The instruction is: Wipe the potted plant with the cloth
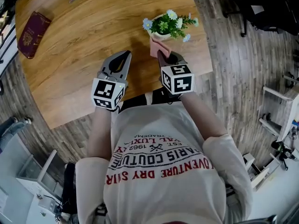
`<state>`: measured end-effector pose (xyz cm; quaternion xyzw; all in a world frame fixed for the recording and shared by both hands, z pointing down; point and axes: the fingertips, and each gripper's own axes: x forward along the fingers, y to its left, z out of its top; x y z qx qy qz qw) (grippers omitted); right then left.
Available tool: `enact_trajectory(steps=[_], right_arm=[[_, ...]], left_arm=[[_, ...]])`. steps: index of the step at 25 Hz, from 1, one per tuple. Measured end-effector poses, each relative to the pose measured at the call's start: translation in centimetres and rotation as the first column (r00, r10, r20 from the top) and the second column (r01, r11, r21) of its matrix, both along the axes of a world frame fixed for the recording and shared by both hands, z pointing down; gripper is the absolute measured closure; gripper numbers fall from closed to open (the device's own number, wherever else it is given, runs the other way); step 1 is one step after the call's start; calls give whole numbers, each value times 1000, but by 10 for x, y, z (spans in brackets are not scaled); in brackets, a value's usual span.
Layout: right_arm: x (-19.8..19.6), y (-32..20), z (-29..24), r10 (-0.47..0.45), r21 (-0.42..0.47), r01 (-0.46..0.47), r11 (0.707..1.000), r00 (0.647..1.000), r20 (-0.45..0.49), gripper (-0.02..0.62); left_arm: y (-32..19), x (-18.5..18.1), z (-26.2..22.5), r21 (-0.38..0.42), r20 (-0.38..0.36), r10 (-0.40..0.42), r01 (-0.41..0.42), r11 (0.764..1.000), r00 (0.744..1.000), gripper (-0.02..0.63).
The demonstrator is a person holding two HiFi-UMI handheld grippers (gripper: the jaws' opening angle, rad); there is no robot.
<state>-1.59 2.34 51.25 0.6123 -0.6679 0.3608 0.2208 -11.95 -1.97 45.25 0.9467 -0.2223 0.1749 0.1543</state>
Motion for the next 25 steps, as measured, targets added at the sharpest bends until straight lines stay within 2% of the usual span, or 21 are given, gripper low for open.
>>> enact_trajectory(steps=[2, 6, 11, 14, 15, 18, 20, 22, 25], right_arm=[[-3, -3, -21, -117, 50, 119, 992, 992, -39, 558], [4, -13, -67, -285, 155, 304, 940, 949, -137, 558], [39, -26, -120, -324, 267, 357, 895, 932, -161, 558], [64, -40, -142, -351, 332, 400, 854, 915, -201, 558], [74, -44, -147, -352, 346, 409, 844, 910, -218, 558], [103, -55, -162, -336, 382, 417, 825, 905, -260, 558], [123, -62, -167, -323, 395, 415, 819, 904, -279, 558], [142, -68, -167, -312, 394, 408, 824, 906, -287, 558], [167, -73, -157, -305, 374, 402, 836, 906, -293, 558]], left_arm=[[-4, 7, -6, 12, -4, -37, 37, 999, 999, 591], [-4, 20, -20, 28, -1, -124, 124, 992, 992, 591], [3, 42, -32, 50, 6, -168, 168, 985, 986, 588], [4, 58, -28, 55, 24, -184, 183, 982, 983, 577], [5, 63, -23, 50, 34, -177, 175, 983, 984, 529], [10, 83, -4, 38, 69, -129, 127, 991, 989, 330], [9, 97, 13, 62, 106, -90, 84, 995, 990, 247], [6, 108, 30, 95, 150, -66, 52, 994, 986, 182], [-5, 117, 42, 143, 152, -69, 48, 989, 986, 130]])
